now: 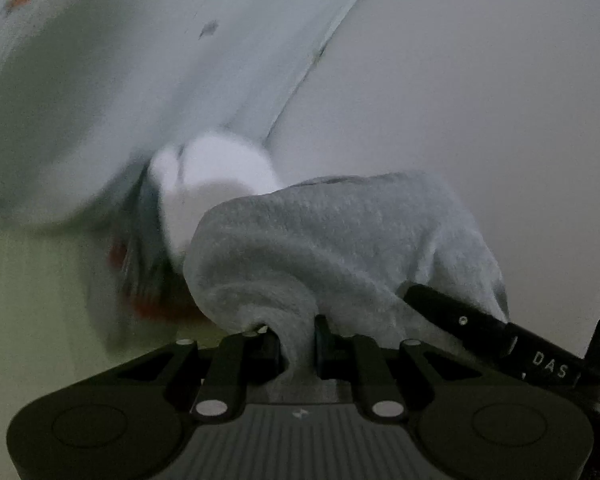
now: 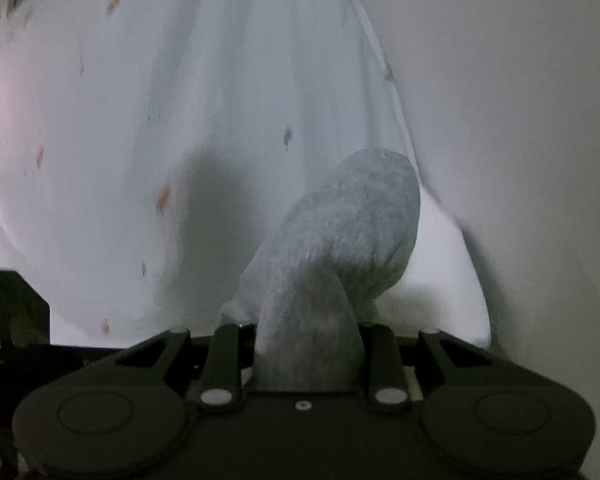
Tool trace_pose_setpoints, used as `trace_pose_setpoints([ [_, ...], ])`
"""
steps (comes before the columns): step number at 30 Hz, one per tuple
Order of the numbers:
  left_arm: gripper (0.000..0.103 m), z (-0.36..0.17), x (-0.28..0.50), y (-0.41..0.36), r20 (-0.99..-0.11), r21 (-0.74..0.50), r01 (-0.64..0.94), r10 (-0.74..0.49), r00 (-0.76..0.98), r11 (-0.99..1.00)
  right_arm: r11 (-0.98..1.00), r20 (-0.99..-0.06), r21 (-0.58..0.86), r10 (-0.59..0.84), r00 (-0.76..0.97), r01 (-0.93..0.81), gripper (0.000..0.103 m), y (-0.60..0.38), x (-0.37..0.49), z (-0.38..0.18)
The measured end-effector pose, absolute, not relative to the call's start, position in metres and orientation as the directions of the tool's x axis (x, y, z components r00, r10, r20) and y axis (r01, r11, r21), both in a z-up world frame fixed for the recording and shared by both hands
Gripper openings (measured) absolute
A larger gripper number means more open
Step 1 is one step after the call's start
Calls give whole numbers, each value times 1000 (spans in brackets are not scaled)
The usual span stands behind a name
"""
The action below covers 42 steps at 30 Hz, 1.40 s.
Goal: Fold clothes
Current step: 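Carry the sweatpants onto the clothes stack by the wall and open both grippers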
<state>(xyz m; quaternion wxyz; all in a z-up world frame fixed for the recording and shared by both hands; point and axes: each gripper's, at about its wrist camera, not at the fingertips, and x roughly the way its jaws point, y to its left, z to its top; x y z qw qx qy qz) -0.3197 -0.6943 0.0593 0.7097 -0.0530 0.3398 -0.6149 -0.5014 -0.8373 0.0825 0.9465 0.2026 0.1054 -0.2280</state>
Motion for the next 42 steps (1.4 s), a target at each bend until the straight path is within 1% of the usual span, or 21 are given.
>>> trace_pose_setpoints([
  [5,16,118,-291,-736,-296,-438,873,-951,86,215,856,-131,358,-349,928,373,27,-905,-474,123],
  [9,16,139,-262,-771,-257,-396,885,-955,148,244,878,-66,374,-296,953,299,27,-969,-436,135],
  [12,23,121,-237,-808,-272,-355,878,-934,233,322,876,-91,372,-295,951,307,29,-1016,-398,117],
  [13,26,103,-225,-819,-300,-334,869,-915,269,365,870,-122,366,-307,944,330,32,-1032,-384,105],
  [15,44,69,-206,-844,-406,-286,844,-856,321,453,844,-215,325,-374,902,427,41,-1056,-354,74],
  [16,46,52,-199,-849,-453,-293,824,-829,327,485,825,-285,280,-417,863,491,45,-1060,-339,56],
  [18,48,18,-184,-857,-542,-306,779,-773,331,548,778,-412,176,-499,763,603,48,-1069,-310,20],
  [19,51,1,-177,-861,-585,-309,755,-742,329,578,759,-440,120,-538,719,640,53,-1066,-303,7],
  [20,64,-16,-170,-865,-626,-310,731,-709,325,609,737,-406,71,-594,695,672,57,-1059,-302,-1],
  [21,77,-19,-170,-866,-623,-298,731,-706,338,613,720,-367,37,-636,679,693,61,-1050,-305,-2],
  [22,81,-20,-170,-867,-617,-286,734,-704,351,616,698,-337,-5,-675,656,716,67,-1039,-306,2],
  [24,83,-24,-171,-870,-604,-262,737,-702,378,623,649,-269,-80,-745,611,756,67,-1016,-309,11],
  [27,86,-27,-171,-879,-591,-212,746,-691,416,631,687,-161,-19,-719,676,726,67,-989,-320,20],
  [29,89,-25,-167,-894,-594,-168,755,-676,436,634,746,-193,50,-645,740,664,68,-988,-319,9],
  [31,93,-23,-156,-904,-607,-155,751,-662,440,642,722,-302,0,-659,689,692,69,-996,-309,-12],
  [33,95,-18,-153,-906,-626,-171,758,-664,409,629,699,-321,-84,-694,645,710,69,-991,-308,-20],
  [34,95,-16,-151,-905,-629,-181,759,-667,399,625,698,-322,-75,-693,645,712,70,-989,-312,-16],
  [36,95,-11,-153,-897,-630,-186,755,-666,399,629,688,-329,-39,-694,641,725,77,-985,-320,-8],
  [38,96,-6,-158,-892,-630,-176,749,-658,413,639,670,-338,8,-697,632,743,92,-981,-327,-2],
  [40,101,6,-176,-868,-610,-171,757,-671,421,631,653,-338,20,-708,620,757,100,-974,-338,-1],
  [42,103,16,-192,-845,-592,-162,769,-684,426,619,653,-337,15,-710,619,757,102,-951,-366,5],
])
